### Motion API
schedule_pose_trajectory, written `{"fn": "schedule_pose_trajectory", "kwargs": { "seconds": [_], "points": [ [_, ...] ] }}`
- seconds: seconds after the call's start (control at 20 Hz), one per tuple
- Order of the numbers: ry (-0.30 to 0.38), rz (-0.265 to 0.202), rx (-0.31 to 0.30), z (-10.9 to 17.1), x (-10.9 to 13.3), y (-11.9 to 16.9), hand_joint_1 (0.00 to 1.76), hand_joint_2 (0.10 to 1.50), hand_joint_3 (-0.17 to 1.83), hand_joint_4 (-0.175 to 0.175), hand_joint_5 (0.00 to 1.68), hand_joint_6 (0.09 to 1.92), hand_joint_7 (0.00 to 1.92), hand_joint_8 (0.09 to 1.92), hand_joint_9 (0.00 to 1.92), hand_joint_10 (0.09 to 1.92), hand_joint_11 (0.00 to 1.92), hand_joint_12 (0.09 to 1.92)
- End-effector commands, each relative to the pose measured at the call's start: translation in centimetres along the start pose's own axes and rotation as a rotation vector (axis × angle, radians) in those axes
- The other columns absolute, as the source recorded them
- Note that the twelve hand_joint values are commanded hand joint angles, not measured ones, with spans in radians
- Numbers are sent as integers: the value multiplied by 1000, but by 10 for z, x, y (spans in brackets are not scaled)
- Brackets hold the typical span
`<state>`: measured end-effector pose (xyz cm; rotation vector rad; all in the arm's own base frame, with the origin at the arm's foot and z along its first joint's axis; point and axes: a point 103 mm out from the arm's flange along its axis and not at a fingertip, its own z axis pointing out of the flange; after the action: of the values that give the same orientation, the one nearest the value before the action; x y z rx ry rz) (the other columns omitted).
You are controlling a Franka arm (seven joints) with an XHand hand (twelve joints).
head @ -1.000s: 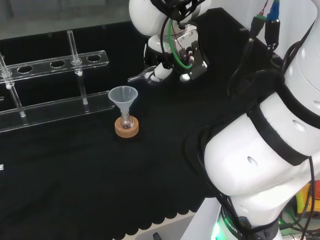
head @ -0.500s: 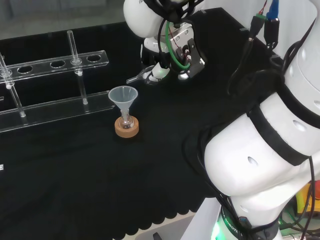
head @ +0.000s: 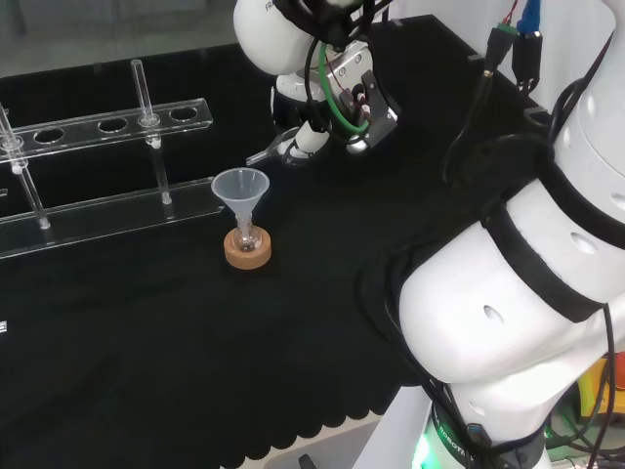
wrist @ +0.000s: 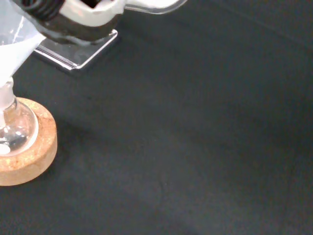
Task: Pour all the NaCl from the weighing funnel into the round-bottom flask.
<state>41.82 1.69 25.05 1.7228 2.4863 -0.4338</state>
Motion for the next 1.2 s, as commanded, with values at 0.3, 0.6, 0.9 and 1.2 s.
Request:
{"fn": "schedule_pose_trajectory", "kwargs": {
  "seconds": [0.3, 0.6, 0.9, 1.2],
  "points": [
    [-41, -15, 3, -3, -8, 1, 1114, 810, 296, 175, 1377, 345, 1610, 87, 1171, 137, 0, 1557],
    [-74, -36, 8, -6, -8, 5, 1116, 786, 338, 175, 1385, 338, 1618, 87, 1178, 132, 0, 1563],
    [-78, -41, 12, -8, -7, 9, 1118, 772, 362, 175, 1389, 336, 1624, 87, 1181, 128, 0, 1565],
    [-104, -56, 21, -9, -12, 12, 1118, 768, 369, 175, 1391, 336, 1627, 87, 1182, 127, 0, 1563]
  ]
}}
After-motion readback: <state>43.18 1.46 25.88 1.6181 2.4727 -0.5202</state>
